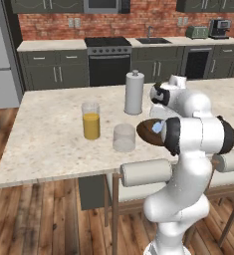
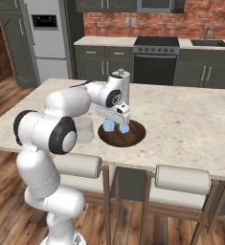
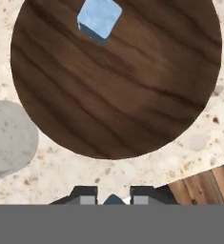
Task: There are two ice cubes in the ice bowl. Place both ice cubes in the glass cup.
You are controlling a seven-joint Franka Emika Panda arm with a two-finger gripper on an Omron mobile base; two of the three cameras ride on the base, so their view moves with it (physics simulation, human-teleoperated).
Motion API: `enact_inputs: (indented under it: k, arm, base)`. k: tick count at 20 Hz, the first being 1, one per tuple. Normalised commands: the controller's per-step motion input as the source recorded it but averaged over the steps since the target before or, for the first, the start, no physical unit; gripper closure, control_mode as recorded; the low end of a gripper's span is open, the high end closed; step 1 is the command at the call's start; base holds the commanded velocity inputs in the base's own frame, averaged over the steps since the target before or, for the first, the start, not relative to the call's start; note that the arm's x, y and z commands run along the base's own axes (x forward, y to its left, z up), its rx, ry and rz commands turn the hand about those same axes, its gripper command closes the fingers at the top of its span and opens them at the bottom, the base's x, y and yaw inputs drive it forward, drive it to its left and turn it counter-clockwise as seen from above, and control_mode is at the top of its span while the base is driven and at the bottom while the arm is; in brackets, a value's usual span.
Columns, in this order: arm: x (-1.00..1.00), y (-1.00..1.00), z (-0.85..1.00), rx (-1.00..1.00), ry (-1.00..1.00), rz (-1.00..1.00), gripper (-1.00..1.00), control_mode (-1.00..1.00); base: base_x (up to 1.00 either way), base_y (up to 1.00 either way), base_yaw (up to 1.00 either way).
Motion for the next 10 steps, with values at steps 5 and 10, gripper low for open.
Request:
enact_inputs:
  k: [5,10]
  arm:
    - [-0.28,0.79,0.93,0.0,0.0,0.0,1.0,-1.0]
    - [0.04,1.0,0.46,0.0,0.0,-0.01,1.0,-1.0]
  base:
    - [0.0,0.0,0.0]
    - [0.0,0.0,0.0]
